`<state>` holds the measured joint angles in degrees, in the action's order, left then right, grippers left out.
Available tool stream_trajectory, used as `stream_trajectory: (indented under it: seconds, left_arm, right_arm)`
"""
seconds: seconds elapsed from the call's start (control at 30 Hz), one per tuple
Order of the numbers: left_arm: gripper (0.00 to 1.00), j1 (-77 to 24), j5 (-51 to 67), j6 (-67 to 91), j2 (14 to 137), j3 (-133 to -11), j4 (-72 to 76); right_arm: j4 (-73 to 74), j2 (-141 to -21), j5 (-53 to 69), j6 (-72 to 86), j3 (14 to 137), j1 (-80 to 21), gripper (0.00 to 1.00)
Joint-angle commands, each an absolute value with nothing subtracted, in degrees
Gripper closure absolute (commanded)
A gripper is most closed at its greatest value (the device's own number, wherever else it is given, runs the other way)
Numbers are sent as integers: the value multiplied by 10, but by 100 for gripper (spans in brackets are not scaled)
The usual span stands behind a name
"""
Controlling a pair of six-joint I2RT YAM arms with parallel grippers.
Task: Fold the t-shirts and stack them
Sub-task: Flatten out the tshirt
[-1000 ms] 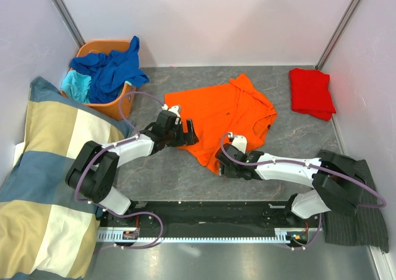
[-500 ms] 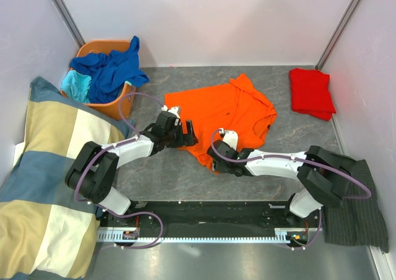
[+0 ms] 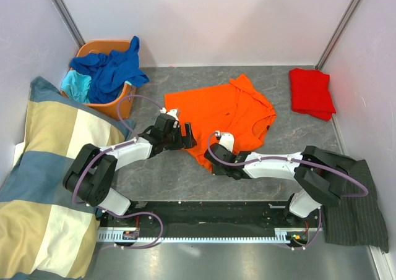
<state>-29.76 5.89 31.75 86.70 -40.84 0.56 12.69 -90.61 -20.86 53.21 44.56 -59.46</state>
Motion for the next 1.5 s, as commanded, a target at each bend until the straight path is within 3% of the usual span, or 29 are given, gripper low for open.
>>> stream_trajectory:
  seconds: [0.0, 0.37, 0.93, 1.03, 1.07, 1.1, 1.23, 1.47]
  left_arm:
    - [0, -301, 45, 333, 851, -404, 18]
    - [0, -301, 33, 327, 795, -418, -32]
    - [0, -310, 68, 361, 918, -439, -55]
    - [38, -314, 83, 372, 956, -439, -20]
    - [90, -314, 88, 373, 964, -444, -16]
    - [98, -313, 87, 378, 970, -449, -18]
    - [98, -314, 83, 372, 953, -452, -48]
    - [98, -313, -15, 319, 739, -462, -188]
  right_arm:
    - [211, -910, -167, 534, 424, -609, 100]
    - [409, -730, -373, 477, 584, -563, 100]
    - [409, -665, -367, 426, 579, -487, 100]
    - [410, -657, -368, 423, 577, -483, 100]
    - [412, -657, -369, 422, 577, -483, 100]
    - [412, -656, -370, 421, 577, -482, 100]
    - [414, -647, -378, 415, 574, -476, 100]
    - [425, -615, -437, 378, 598, -453, 100]
